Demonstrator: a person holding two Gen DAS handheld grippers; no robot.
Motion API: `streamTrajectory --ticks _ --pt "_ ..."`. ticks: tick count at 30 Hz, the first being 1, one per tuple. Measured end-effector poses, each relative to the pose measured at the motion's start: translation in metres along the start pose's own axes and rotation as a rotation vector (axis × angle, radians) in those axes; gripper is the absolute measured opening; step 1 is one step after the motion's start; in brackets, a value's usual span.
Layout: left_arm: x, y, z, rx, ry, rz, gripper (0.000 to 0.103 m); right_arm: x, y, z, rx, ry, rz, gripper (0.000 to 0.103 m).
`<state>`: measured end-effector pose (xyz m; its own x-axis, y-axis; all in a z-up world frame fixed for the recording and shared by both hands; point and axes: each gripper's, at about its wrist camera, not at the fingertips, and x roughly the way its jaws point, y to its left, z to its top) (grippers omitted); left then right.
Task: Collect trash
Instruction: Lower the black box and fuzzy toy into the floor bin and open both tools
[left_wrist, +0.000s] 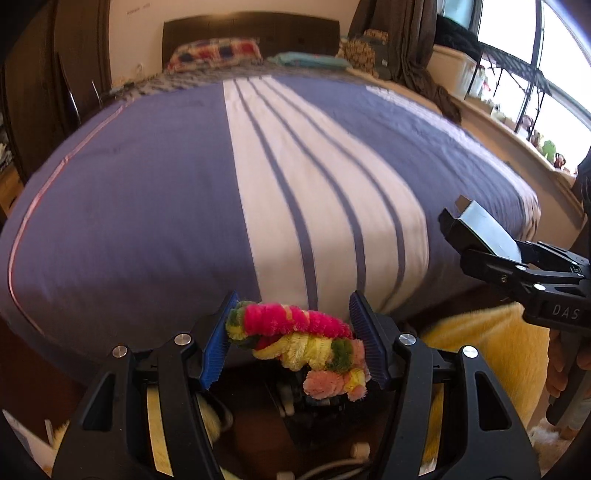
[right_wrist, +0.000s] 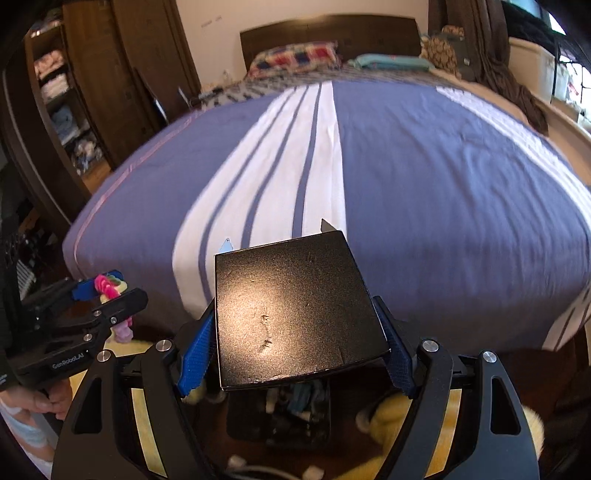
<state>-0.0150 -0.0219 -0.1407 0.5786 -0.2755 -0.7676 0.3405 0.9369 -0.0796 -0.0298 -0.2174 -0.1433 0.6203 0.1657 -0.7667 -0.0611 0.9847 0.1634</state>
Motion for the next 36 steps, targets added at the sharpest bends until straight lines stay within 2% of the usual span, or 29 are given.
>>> streamTrajectory --ticks 5,9,16,21,26,33,34,36 --pt "0.022 -0.004 -0.031 -0.01 0.093 -0.016 0.058 0.026 0.007 -0.03 -0.004 0.101 0.007 0.078" --pt "0.053 -0.004 -0.057 -0.005 0.197 -0.015 0.058 0.05 0.013 -0.049 -0.011 0.181 0.017 0.078" --pt "0.105 -0.001 -0.084 -0.02 0.325 -0.033 0.058 0.1 -0.002 -0.073 0.092 0.336 0.071 0.078" --pt "0.138 0.003 -0.1 -0.045 0.411 -0.074 0.058 0.132 -0.009 -0.085 0.132 0.412 0.053 0.078" --pt "0.151 0.008 -0.104 -0.064 0.435 -0.105 0.059 0.151 -0.005 -0.087 0.147 0.442 0.045 0.078" --pt "0.154 0.01 -0.102 -0.071 0.442 -0.127 0.063 0.15 -0.016 -0.081 0.157 0.44 0.047 0.08" --pt "0.154 0.01 -0.102 -0.07 0.443 -0.125 0.066 0.149 -0.017 -0.08 0.156 0.436 0.042 0.08" --pt "0.152 0.01 -0.102 -0.067 0.438 -0.119 0.073 0.147 -0.016 -0.078 0.158 0.427 0.036 0.087"
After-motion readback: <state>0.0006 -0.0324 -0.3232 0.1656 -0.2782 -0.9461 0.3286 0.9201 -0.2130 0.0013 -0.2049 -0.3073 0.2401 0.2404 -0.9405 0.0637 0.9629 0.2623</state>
